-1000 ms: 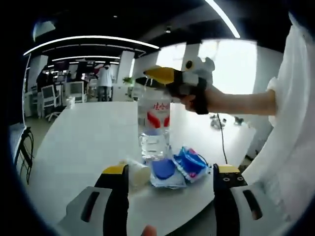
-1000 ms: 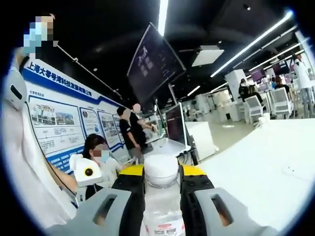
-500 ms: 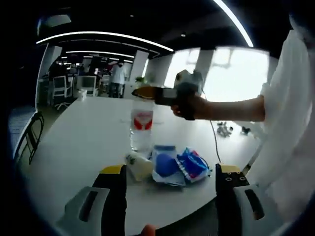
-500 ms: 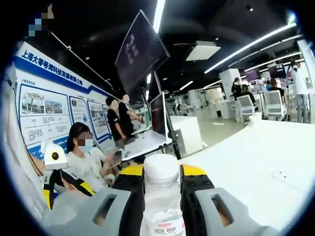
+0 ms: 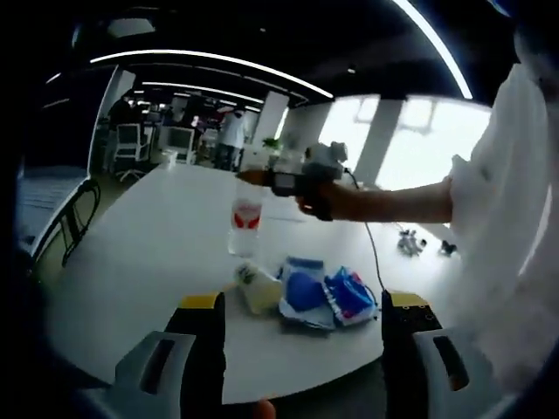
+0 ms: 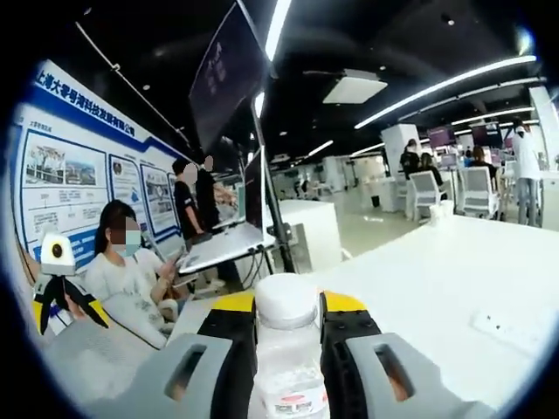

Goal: Arrange the tabletop items into an orderly group along one side of the table until the central work area is clear of visible clutter.

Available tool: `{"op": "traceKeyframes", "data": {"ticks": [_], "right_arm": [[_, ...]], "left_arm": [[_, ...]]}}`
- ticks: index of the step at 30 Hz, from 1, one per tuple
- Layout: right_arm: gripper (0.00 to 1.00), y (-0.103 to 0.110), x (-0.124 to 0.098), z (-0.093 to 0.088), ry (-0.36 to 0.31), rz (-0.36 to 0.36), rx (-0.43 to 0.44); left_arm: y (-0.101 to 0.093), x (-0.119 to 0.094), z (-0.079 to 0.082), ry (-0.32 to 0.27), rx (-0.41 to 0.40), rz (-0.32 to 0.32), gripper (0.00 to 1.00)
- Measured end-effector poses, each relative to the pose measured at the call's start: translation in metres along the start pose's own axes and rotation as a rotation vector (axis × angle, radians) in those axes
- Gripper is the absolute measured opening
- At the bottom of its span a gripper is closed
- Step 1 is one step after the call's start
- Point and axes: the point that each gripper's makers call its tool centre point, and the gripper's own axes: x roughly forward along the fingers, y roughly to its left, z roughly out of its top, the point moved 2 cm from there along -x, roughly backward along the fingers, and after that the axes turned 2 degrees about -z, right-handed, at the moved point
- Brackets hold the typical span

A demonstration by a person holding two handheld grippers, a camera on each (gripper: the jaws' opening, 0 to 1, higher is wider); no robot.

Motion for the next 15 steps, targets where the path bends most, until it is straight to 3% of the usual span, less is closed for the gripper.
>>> {"op": "traceKeyframes", "data": {"ticks": [5,15], "right_arm": [[0.23,-0.01,0.007,-0.001,-0.025,0.0,-0.019],[0.23,-0.025,0.025,-0.016,-0.003,-0.025,-0.083]], "left_arm": [[0.001,0.002,-0.003,0.011,0.0,0.005,0.69],[0.003,0.001,-0.006,0.003,-0.028,0.021,0.66]]}}
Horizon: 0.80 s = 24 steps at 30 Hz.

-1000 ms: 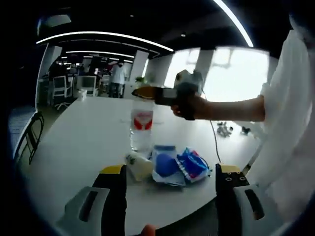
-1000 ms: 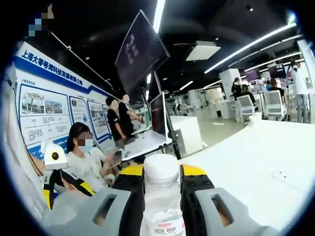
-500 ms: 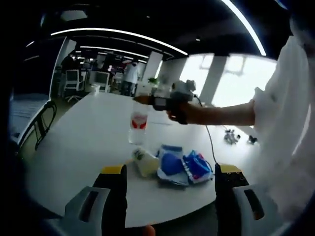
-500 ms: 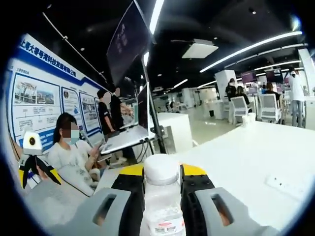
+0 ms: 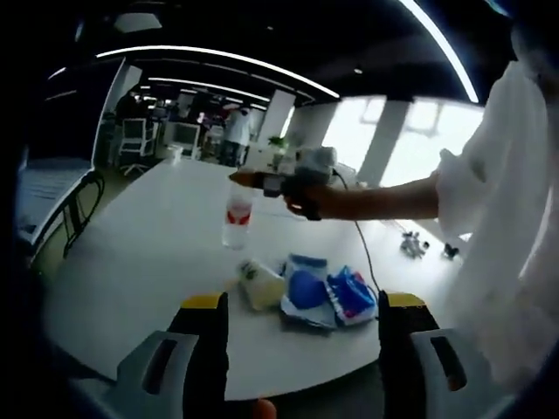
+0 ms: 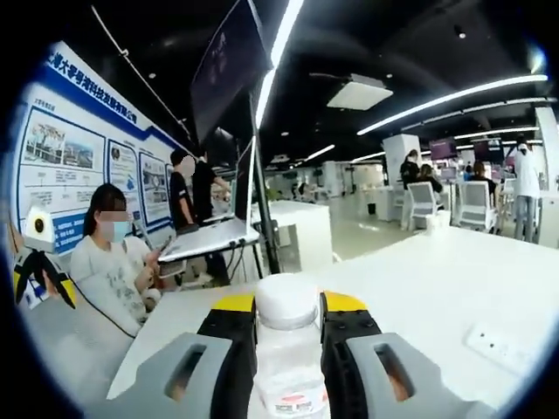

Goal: Arrange the tabletop items into an orderly group along one side of the table until the central work area is clear of visible clutter.

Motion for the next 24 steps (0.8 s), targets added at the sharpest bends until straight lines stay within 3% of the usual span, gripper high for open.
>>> {"op": "traceKeyframes", "data": {"ticks": [13,24], "right_arm": [[0.23,0.002,0.015,-0.022,0.021,0.006,-0.026],[0.24,0.003,0.009,-0.02,-0.008,-0.003,-0.015]], "left_arm": [[0.009,-0.003,-0.002,-0.01,-0.014,0.021,0.65],[0.008,-0.003,-0.005,-0.017,-0.024,0.014,0.64]]}}
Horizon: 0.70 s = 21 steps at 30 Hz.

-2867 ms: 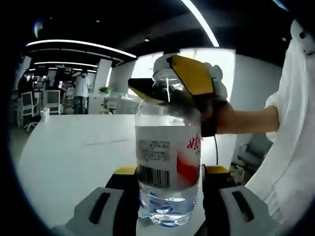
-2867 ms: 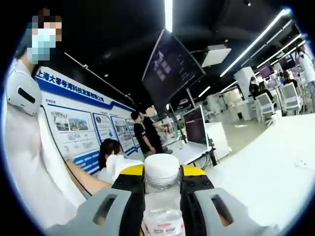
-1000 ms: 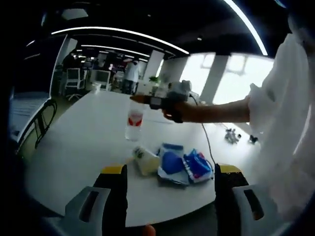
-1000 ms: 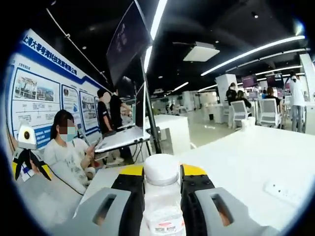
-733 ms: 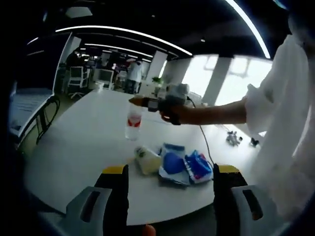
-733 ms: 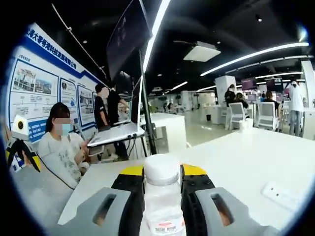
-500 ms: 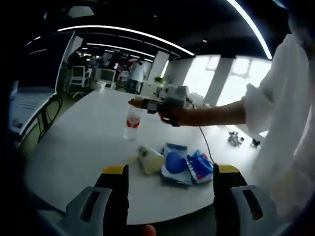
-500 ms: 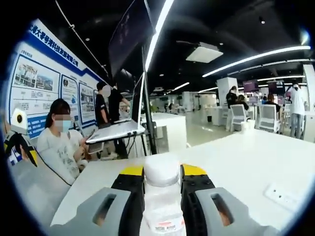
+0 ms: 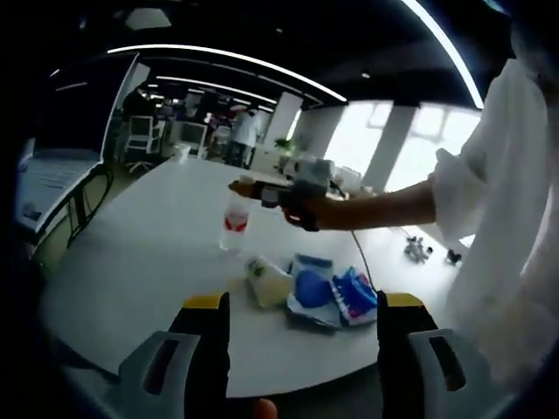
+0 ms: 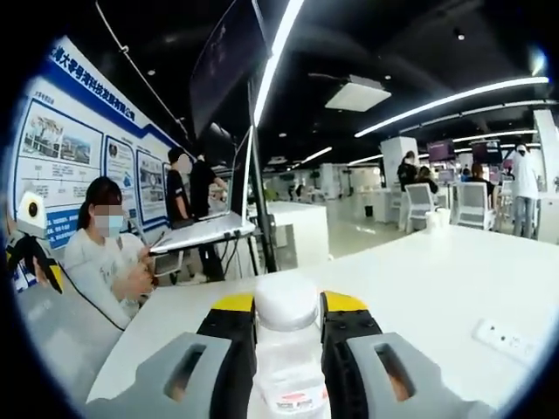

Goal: Arrange the tabletop items into an orderly group along one side of the table until the central work area is clear of visible clutter.

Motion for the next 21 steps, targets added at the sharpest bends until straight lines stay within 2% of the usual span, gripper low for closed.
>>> {"op": "traceKeyframes", "data": {"ticks": [4,9,21], "right_arm": [[0.24,0.0093,0.0001,-0.0032,0.019,0.036,-0.061],[0.24,0.0058,-0.0021,-0.0043,0.006,0.003,-0.038],[0.25,0.0088,-0.0021,-0.0056,0.008,0.013,-0.053]], "left_arm": [[-0.0002,-0.0004,0.0012,-0.007,-0.003,-0.004,0.64],[-0.0003,-0.0026,0.0045,-0.017,0.0,-0.005,0.64],[0.0039,-0.0086,0.0057,-0.043,-0.014,0.01,0.64]]}}
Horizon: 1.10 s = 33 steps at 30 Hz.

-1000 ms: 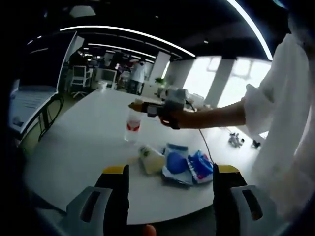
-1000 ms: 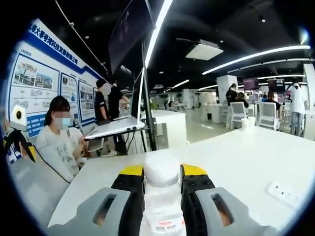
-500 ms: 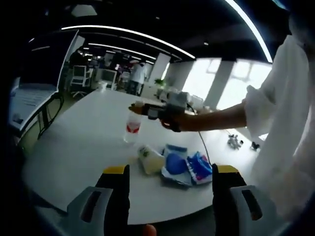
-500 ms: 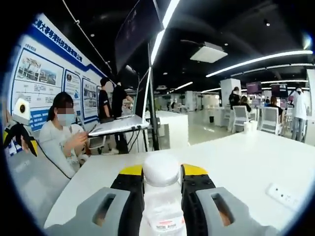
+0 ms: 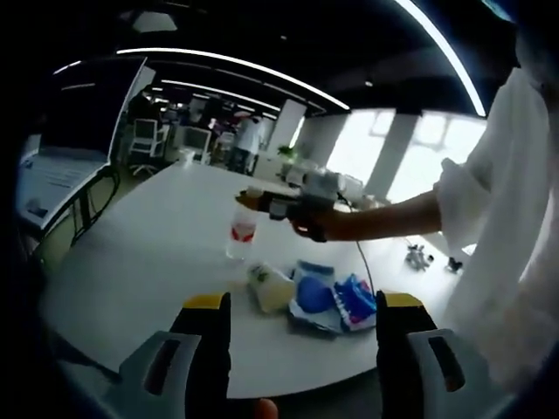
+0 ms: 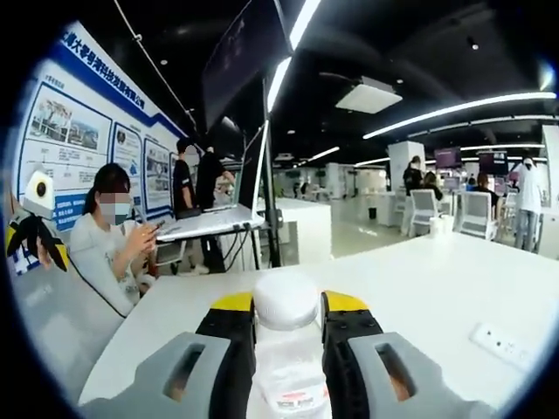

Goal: Arrange the tabletop items into an orderly group along one side of the table until the central work area is clear of visible clutter.

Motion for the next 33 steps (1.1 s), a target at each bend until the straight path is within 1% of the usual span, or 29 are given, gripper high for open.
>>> {"op": "traceKeyframes", "data": {"ticks": [4,8,10,11,12,13,14,17,18,20,22,24,26,28,30,33], "right_arm": [[0.25,-0.001,0.002,0.0,0.013,-0.005,-0.003],[0.26,0.001,0.0,0.0,0.025,-0.007,0.006],[0.26,0.001,0.0,0.001,0.028,-0.017,0.026],[0.3,0.002,0.0,0.002,0.019,-0.015,0.054],[0.33,0.002,-0.001,0.002,0.022,-0.02,0.053],[0.37,0.002,-0.001,0.003,0.026,-0.033,0.032],[0.41,0.002,-0.001,0.004,0.022,-0.032,0.035],[0.54,0.0,-0.003,0.013,-0.006,-0.041,0.05],[0.56,0.001,-0.005,0.019,-0.015,-0.042,0.051],[0.61,0.0,-0.008,0.022,-0.017,-0.05,0.044],[0.64,-0.002,-0.015,0.026,-0.016,-0.064,0.044],[0.64,-0.004,-0.025,0.028,-0.02,-0.077,0.044],[0.64,-0.003,-0.035,0.029,-0.01,-0.086,0.03],[0.64,-0.002,-0.043,0.028,-0.001,-0.088,0.022],[0.64,-0.002,-0.054,0.027,0.006,-0.102,0.008],[0.64,-0.001,-0.07,0.024,0.013,-0.126,0.012]], "left_arm": [[0.0,0.0,0.001,0.003,0.006,-0.001,0.63],[-0.001,0.0,0.003,-0.008,0.0,-0.003,0.64],[-0.001,0.0,0.004,-0.011,0.0,-0.004,0.64],[-0.001,0.001,0.004,-0.013,0.0,-0.004,0.65],[-0.001,0.001,0.004,-0.016,-0.003,-0.004,0.65],[-0.002,0.001,0.005,-0.02,-0.007,-0.005,0.65],[-0.002,0.001,0.006,-0.024,-0.011,-0.005,0.65],[-0.004,0.002,0.007,-0.034,-0.012,-0.011,0.65],[-0.005,0.003,0.007,-0.032,-0.01,-0.014,0.65],[-0.006,0.004,0.007,-0.023,0.003,-0.02,0.66],[-0.006,0.005,0.006,-0.018,0.006,-0.024,0.66],[-0.006,0.006,0.006,-0.016,0.011,-0.028,0.67],[-0.007,0.007,0.006,-0.014,0.016,-0.033,0.67],[-0.008,0.009,0.006,-0.01,0.021,-0.042,0.67],[-0.01,0.01,0.006,-0.008,0.027,-0.055,0.68],[-0.012,0.011,0.007,0.001,0.042,-0.072,0.68]]}}
